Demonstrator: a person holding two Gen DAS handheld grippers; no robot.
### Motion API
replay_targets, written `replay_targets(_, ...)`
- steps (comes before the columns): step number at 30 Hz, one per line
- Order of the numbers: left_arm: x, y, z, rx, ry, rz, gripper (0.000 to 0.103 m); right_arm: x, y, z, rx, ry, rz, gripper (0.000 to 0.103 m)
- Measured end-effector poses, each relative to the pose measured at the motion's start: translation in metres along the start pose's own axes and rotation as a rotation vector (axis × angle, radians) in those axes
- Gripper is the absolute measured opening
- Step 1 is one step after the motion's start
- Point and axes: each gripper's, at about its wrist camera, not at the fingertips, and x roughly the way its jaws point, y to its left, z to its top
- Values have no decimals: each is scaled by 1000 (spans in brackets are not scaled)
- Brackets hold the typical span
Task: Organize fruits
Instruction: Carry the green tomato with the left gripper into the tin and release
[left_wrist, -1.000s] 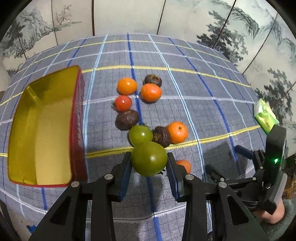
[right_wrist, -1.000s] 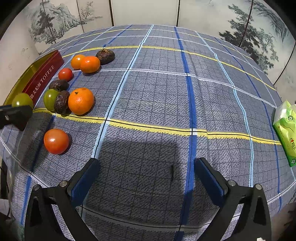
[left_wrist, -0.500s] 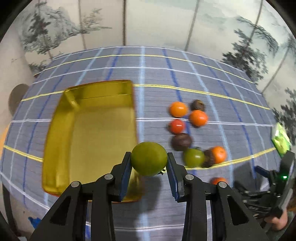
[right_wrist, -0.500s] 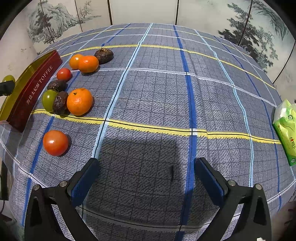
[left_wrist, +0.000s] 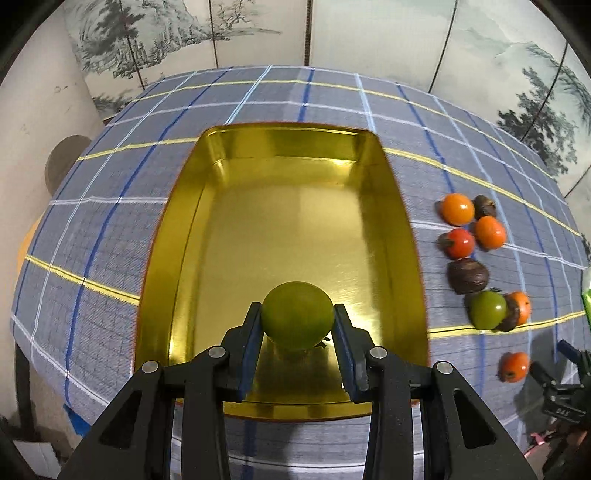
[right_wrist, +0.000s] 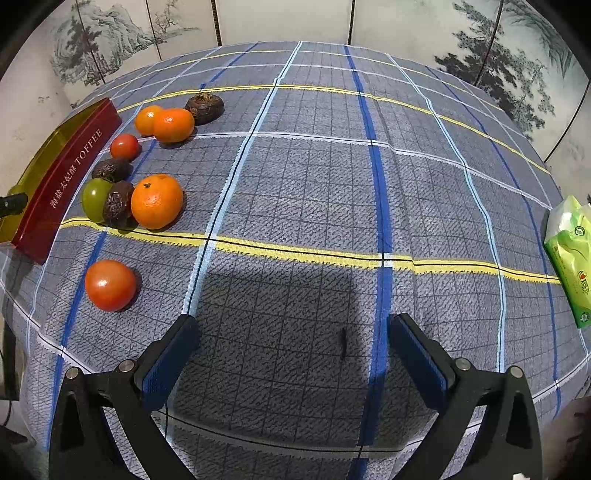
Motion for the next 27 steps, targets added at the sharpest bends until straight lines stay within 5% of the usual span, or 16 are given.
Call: replay_targets(27,27,14,-14,-11,45,30,38,1,0,0,11,28,-6,103)
